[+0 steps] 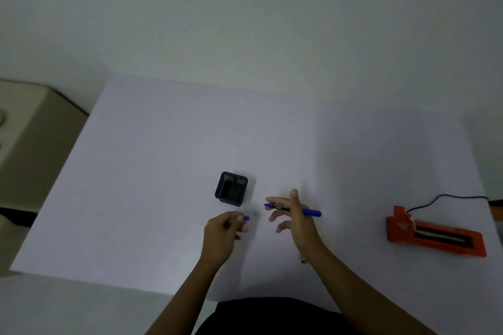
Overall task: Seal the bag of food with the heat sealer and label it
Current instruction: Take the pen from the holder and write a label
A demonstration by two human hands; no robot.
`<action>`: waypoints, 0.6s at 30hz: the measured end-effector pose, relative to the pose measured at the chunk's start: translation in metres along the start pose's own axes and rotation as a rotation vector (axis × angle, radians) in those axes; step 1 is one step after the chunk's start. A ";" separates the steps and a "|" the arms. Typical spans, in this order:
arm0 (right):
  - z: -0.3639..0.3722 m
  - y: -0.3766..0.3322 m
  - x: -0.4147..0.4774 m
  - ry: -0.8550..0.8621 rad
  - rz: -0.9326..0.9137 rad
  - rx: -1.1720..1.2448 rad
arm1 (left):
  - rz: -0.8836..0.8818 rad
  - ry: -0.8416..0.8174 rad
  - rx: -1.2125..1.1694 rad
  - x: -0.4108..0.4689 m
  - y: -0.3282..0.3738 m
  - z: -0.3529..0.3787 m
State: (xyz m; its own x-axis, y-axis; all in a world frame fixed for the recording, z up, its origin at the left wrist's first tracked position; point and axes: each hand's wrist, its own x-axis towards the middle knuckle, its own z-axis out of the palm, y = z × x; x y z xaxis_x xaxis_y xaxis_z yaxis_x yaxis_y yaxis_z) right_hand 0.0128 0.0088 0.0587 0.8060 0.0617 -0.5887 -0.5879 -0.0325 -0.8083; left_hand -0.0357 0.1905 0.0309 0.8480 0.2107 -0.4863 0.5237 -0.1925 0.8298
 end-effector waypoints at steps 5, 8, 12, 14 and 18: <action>-0.008 -0.065 -0.041 0.064 -0.223 0.053 | 0.024 -0.077 -0.403 -0.029 0.082 -0.008; -0.009 -0.094 -0.058 0.101 -0.352 0.080 | 0.060 -0.132 -0.478 -0.042 0.115 -0.010; -0.009 -0.119 -0.075 0.120 -0.437 0.111 | 0.102 -0.161 -0.490 -0.055 0.142 -0.010; -0.008 -0.126 -0.080 0.127 -0.444 0.109 | 0.112 -0.164 -0.488 -0.059 0.151 -0.009; -0.006 -0.129 -0.087 0.145 -0.441 0.112 | 0.110 -0.181 -0.473 -0.065 0.161 -0.005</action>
State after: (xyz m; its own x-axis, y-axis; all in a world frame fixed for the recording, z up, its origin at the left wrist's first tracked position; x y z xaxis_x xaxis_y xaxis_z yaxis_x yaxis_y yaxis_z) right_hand 0.0190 0.0021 0.2142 0.9770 -0.0946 -0.1912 -0.1847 0.0738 -0.9800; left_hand -0.0066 0.1509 0.1977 0.9183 0.0368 -0.3942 0.3723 0.2585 0.8914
